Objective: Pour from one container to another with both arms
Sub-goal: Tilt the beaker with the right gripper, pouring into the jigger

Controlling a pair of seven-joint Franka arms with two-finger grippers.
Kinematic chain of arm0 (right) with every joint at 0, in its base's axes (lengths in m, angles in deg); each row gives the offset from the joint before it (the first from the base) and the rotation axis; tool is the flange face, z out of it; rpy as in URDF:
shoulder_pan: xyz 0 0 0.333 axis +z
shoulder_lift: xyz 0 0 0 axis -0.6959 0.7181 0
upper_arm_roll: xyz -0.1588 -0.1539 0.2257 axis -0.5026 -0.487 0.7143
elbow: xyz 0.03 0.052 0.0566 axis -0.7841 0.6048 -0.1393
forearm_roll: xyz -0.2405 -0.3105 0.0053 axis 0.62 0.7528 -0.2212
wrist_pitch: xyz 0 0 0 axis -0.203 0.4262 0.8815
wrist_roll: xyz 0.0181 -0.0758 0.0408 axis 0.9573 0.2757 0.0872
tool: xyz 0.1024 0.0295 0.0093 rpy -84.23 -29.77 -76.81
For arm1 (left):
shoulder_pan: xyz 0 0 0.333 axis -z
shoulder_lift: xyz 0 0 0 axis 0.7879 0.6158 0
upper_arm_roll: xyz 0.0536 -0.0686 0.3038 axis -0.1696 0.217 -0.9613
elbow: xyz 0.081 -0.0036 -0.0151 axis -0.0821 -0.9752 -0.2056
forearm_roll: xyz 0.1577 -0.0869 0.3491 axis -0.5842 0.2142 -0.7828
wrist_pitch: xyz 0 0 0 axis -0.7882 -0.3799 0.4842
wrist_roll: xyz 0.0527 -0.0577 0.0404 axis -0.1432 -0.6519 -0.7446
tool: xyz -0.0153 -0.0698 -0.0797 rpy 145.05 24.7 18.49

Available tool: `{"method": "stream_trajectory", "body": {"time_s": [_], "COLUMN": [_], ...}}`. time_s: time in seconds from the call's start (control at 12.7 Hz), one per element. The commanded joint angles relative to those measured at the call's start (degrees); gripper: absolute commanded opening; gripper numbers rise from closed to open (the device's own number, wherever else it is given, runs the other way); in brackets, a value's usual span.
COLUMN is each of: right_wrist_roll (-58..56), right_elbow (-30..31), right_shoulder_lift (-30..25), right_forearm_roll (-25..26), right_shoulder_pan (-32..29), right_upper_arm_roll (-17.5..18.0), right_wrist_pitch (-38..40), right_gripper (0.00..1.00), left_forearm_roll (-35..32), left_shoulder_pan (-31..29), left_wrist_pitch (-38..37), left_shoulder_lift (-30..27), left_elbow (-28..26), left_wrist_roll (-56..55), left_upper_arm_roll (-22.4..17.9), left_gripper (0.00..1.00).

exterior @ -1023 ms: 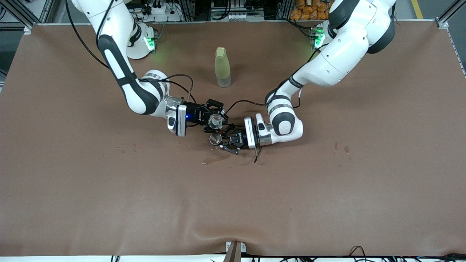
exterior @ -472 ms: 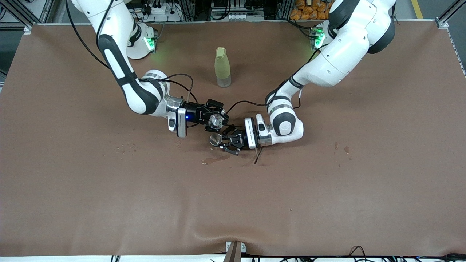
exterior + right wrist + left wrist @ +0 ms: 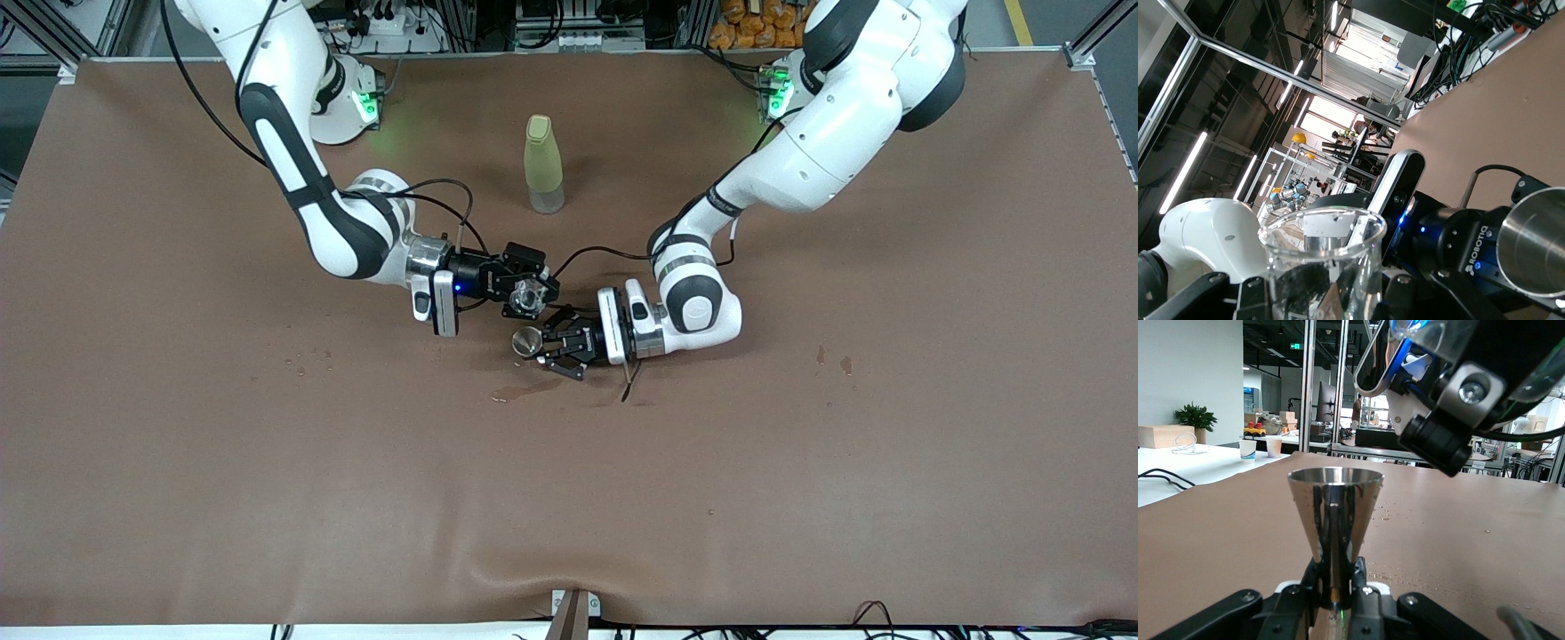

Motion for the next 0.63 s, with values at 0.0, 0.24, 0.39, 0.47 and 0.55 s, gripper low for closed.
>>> {"method": "stream_trajectory", "body": {"time_s": [0.0, 0.24, 0.39, 0.47, 0.55], "right_wrist_roll": [3.4, 5.78, 8.67, 9.65, 10.7], "right_elbow": [1.51, 1.51, 1.51, 1.51, 1.51], "right_shoulder_lift": [-2.13, -2.49, -2.66, -2.75, -2.75], "right_forearm_roll": [-1.11, -1.11, -1.2, -1.2, -1.2], "right_shoulder_pan": [0.51, 0.51, 0.51, 0.42, 0.42], "right_upper_arm_roll": [0.54, 0.63, 0.63, 0.63, 0.63], "right_wrist_pitch": [-0.06, -0.15, -0.24, -0.32, -0.32], "right_gripper": [0.0, 0.0, 0.0, 0.0, 0.0], "left_forearm_roll": [1.79, 1.79, 1.61, 1.61, 1.61], "left_shoulder_pan": [0.05, 0.05, -0.21, -0.3, -0.3], "left_wrist_pitch": [-0.25, -0.16, -0.25, -0.25, -0.25], "left_shoulder_lift": [-0.46, -0.64, -1.07, -1.25, -1.25], "left_elbow": [-0.53, -1.14, -2.55, -2.73, -2.82], "left_wrist_roll": [1.85, 1.85, 2.11, 2.11, 2.11], "left_upper_arm_roll": [-0.04, 0.05, 0.05, 0.05, 0.14], "left_gripper": [0.0, 0.0, 0.0, 0.0, 0.0]}}
